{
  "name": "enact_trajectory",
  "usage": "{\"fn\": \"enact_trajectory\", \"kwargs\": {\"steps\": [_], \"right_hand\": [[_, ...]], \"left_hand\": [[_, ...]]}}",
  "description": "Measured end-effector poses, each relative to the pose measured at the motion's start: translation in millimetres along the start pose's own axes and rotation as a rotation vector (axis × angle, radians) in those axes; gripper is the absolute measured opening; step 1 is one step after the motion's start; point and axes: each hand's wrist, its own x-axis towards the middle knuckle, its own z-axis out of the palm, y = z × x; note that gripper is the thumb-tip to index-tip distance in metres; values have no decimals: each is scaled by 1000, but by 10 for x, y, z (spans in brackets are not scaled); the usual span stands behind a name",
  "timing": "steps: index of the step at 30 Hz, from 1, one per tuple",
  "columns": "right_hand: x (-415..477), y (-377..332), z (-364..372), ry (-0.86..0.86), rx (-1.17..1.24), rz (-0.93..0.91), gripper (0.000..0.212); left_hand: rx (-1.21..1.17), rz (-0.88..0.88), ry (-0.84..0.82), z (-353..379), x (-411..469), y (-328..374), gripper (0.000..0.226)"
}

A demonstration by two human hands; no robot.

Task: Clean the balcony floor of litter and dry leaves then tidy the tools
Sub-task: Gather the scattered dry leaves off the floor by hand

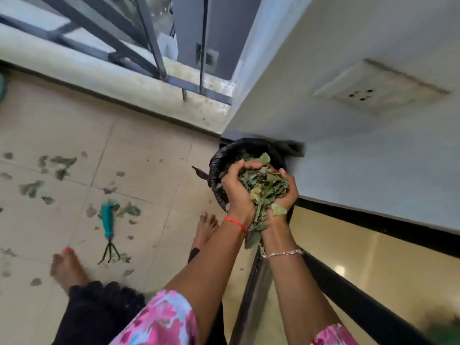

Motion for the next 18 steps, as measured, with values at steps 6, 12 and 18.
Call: {"fn": "enact_trajectory", "kwargs": {"steps": [6,12,18], "right_hand": [[1034,85,-337,-29,-209,38,18],[1370,105,-558,108,-1142,-316,25],[1122,280,-402,-12,-1516,-505,20]], "left_hand": [[336,258,93,-254,975,-254,36],[1248,334,-61,-722,1265,-207,38],[1336,406,-147,-794,925,147,30]]}}
